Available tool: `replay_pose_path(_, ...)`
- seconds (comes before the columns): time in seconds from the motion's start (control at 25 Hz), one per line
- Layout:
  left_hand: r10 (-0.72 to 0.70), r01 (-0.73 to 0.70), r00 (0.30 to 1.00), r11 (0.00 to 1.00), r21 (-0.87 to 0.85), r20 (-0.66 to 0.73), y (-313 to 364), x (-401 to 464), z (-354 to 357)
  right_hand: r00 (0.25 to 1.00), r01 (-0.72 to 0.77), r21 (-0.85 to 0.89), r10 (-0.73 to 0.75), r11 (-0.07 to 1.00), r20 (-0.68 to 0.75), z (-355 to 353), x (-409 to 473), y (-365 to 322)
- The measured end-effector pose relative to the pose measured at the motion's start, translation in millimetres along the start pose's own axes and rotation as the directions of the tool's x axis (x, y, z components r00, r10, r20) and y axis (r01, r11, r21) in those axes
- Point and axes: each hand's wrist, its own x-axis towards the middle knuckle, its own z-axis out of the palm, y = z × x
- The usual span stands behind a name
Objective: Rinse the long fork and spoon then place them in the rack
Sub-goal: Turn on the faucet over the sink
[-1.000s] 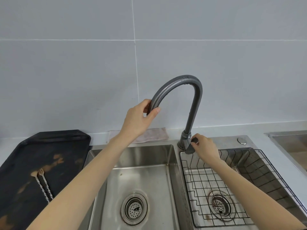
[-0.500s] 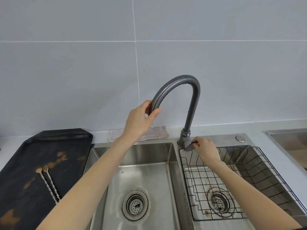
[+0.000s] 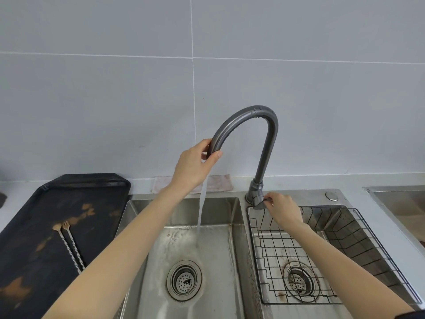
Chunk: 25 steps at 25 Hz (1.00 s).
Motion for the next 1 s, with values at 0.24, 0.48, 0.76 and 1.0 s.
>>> replay_pose_path(0.24,-0.011,0.010,0.999,1.000,0.012,0.040,-9,-12,-12,0.992,0.094,-0.105,-0.101,0.990,-0.071,3,-12,-12)
replay_pose_path(0.48,-0.074,0.068,0.994,0.995,0.073,0.083,-40,-42,-32,0.974,0.210,-0.142,-0.219,0.967,-0.051,11,-41,-42)
replay_pose_path(0.76,-0.195,0.165,0.967,0.970,0.181,0.162,-85,-84,-59,0.943,0.311,-0.044,-0.302,0.949,0.141,37,-82,-99)
replay_pose_path(1.0,-0.293,0.245,0.937,0.938,0.245,0.187,-147,-125,-89,0.907,0.318,0.081,-0.328,0.945,0.262,78,-108,-161)
